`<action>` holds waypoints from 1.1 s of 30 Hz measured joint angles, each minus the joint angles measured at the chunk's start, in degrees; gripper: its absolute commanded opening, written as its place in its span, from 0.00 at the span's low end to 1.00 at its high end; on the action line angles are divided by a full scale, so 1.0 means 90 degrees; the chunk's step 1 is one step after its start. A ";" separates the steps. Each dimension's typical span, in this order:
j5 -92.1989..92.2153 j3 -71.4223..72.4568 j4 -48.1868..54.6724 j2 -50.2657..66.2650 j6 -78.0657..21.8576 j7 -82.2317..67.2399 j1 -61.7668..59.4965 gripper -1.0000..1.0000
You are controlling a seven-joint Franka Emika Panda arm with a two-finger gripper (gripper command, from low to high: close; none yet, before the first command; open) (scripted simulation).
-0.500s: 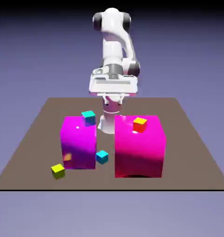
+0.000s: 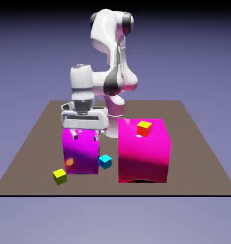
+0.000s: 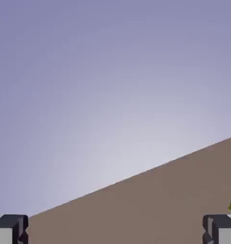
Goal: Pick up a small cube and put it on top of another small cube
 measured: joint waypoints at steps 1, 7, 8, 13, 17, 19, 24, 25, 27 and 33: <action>0.0087 -0.0090 0.0184 0.0231 -0.0212 0.0019 -0.0016 0.50; 0.0607 -0.0630 0.1289 0.1615 -0.1485 0.0131 -0.0174 0.50; 0.0694 -0.0720 0.1473 0.1846 -0.1697 0.0150 -0.0206 0.50; 0.1128 -0.1170 0.2394 0.2999 -0.2757 0.0243 -0.0365 0.50; 0.1475 -0.1530 0.3131 0.3922 -0.3606 0.0318 -0.0492 0.50; 0.1539 -0.1596 0.3267 0.4093 -0.3762 0.0332 -0.0515 0.50; 0.1927 -0.1315 0.2885 0.4611 -0.2916 0.0089 -0.0525 0.00; 0.1932 -0.1315 0.2885 0.4611 -0.2916 0.0087 -0.0525 0.00; 0.1692 -0.1499 0.3134 0.4272 -0.3468 0.0241 -0.0518 0.00; 0.1191 -0.0595 0.3172 0.3276 -0.4566 0.0291 -0.0481 0.00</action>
